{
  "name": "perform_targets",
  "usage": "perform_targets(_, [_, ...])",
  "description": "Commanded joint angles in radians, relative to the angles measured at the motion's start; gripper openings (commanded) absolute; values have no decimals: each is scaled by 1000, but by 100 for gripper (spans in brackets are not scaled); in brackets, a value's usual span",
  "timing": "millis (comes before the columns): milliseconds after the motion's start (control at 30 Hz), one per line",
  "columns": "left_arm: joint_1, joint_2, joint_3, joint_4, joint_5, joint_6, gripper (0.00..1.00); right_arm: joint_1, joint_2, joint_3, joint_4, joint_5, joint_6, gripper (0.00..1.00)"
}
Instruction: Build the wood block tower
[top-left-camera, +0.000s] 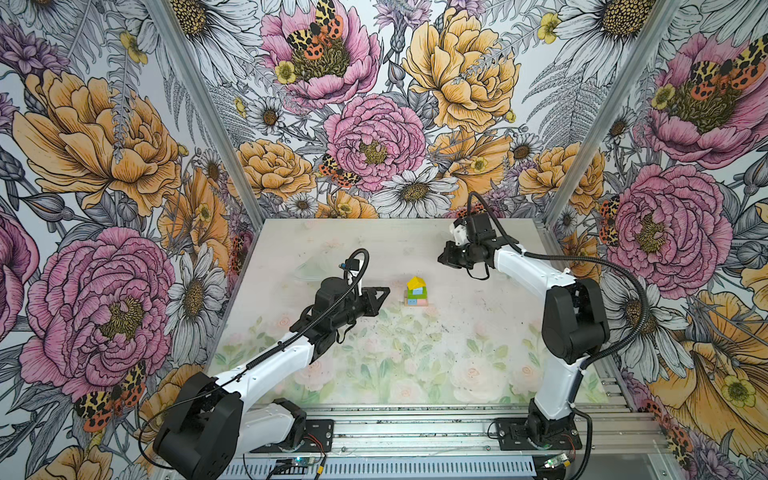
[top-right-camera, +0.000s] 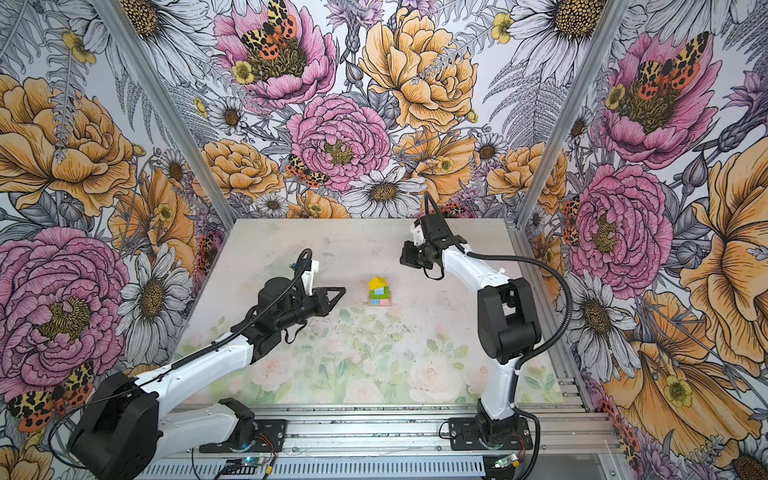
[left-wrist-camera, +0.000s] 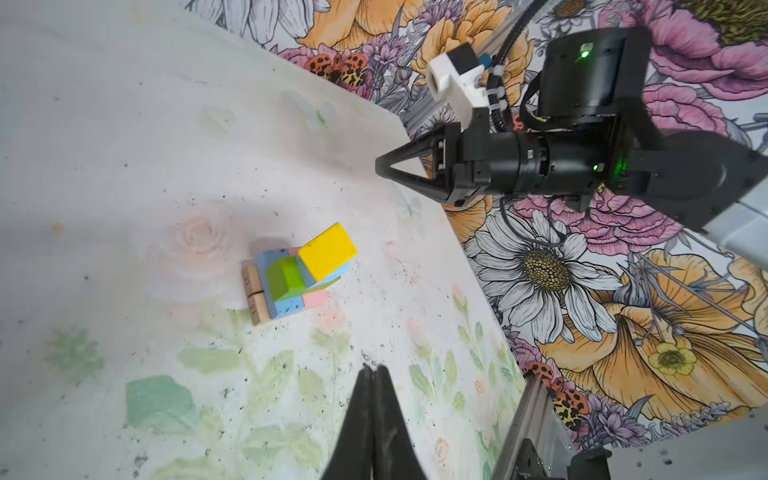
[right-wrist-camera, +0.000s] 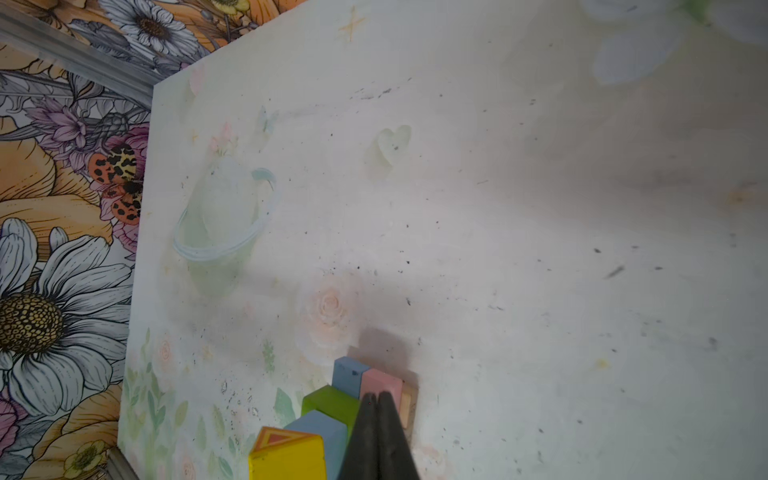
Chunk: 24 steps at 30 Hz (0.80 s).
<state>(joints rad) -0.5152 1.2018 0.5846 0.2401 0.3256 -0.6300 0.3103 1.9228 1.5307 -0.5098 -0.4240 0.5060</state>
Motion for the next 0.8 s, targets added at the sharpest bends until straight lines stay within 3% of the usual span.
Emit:
perform_targets(0, [1,38,-5,92,-16,-20,0,29,48,70,31,-50,-8,0])
perform_targets(433, [15,407,70,348,158,-129,0,59,122,104,32,-97,-11,0])
perform_targets(767, [8,473,105,348,141,-128,0,69,135,92,42,-116,-11,0])
